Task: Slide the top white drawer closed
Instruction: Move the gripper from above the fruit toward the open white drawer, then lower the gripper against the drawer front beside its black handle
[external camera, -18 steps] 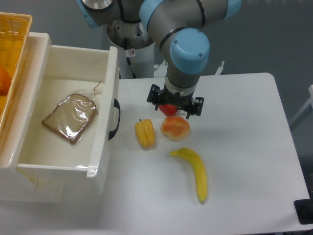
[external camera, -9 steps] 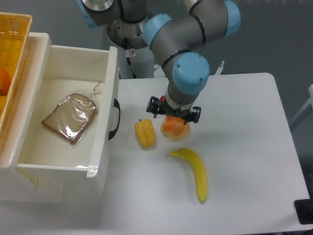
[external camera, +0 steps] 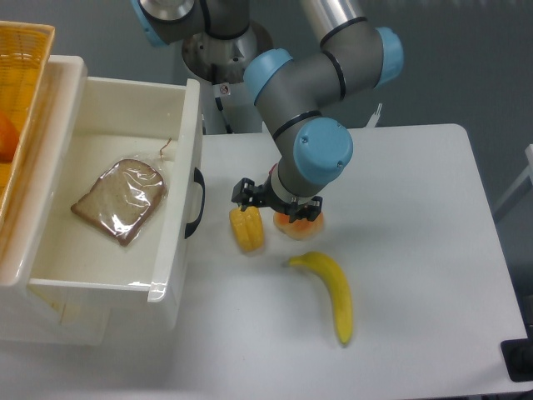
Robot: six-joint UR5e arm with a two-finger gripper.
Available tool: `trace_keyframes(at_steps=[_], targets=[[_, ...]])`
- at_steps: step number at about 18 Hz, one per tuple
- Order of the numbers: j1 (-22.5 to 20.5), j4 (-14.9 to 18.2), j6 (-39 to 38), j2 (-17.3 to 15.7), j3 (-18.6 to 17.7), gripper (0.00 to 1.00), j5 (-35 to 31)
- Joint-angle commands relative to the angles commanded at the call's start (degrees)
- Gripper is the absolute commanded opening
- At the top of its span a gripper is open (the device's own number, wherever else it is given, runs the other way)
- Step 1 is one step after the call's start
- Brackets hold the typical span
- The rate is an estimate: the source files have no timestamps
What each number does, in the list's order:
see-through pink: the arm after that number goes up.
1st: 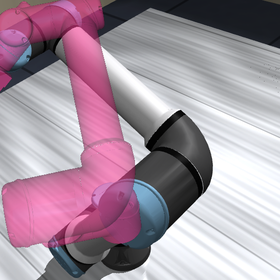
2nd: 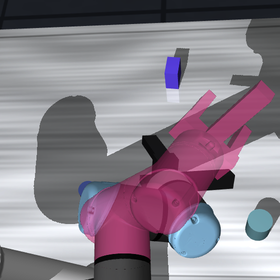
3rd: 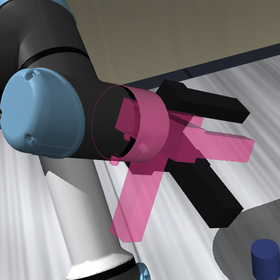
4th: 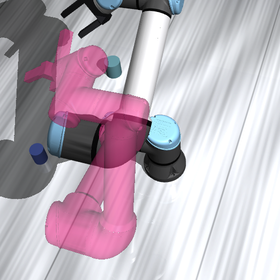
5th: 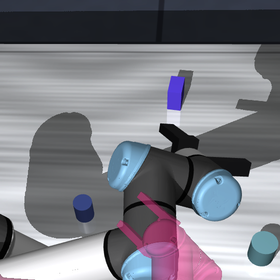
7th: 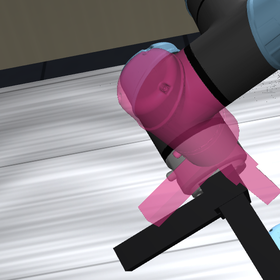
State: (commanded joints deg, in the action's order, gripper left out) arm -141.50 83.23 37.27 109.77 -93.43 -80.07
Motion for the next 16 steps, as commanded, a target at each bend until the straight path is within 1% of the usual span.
trace_keyframes(at_steps=[6,16], targets=[[1.49,-0.18,0.00,0.36,0.00,1.00,1.40],[2.64,-0.18,0.00,0.62,0.09,1.00,2.37]])
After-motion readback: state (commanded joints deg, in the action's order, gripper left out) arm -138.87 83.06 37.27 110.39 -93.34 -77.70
